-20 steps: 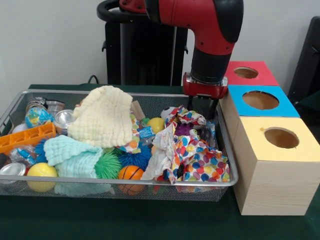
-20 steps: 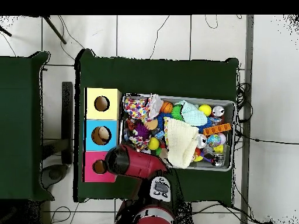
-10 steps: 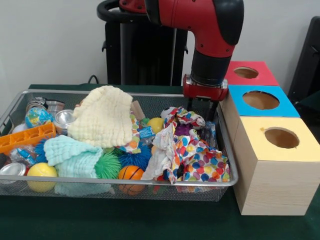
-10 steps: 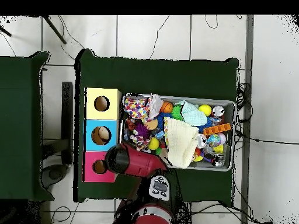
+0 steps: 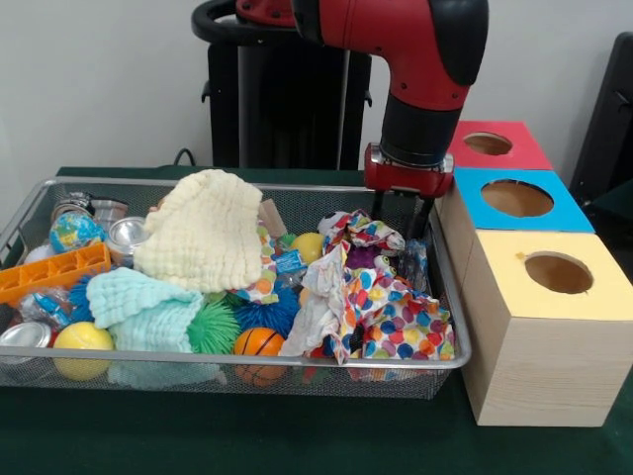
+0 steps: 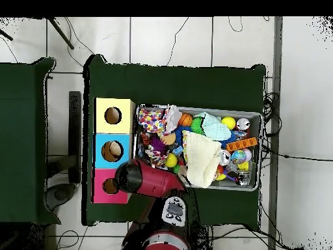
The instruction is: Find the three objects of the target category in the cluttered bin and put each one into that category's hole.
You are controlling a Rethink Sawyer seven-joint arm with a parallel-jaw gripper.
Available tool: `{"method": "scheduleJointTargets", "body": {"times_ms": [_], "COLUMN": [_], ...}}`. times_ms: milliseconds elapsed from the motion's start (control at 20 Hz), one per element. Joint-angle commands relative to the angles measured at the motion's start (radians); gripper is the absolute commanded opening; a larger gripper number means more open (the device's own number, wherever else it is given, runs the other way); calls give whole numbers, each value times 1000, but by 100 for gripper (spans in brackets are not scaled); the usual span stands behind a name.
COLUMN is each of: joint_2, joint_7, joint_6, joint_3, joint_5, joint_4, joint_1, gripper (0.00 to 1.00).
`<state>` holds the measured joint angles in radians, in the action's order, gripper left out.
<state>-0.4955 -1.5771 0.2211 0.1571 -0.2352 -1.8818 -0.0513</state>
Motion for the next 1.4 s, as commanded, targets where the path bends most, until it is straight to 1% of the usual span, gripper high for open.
{"method": "scheduleJointTargets", "body": {"times_ms": [50, 250, 400, 500, 750, 1000, 1200, 1400], "joint_2": [-51, -53, -50, -48, -41, -24, -10, 4], "joint_7": [-224, -219, -214, -210, -213, -213, -219, -225], "joint_6": [95, 105, 89, 103, 125, 109, 104, 166], "joint_3": [-109, -111, -122, -123, -108, -113, -99, -64], "joint_5": [-82, -86, -88, -89, -90, -92, -92, -88], "joint_4": [142, 148, 148, 156, 181, 195, 221, 263], "joint_1": [-37, -33, -23, -20, -31, -29, -40, -63], "gripper": [100, 100, 100, 100, 100, 100, 100, 100]}}
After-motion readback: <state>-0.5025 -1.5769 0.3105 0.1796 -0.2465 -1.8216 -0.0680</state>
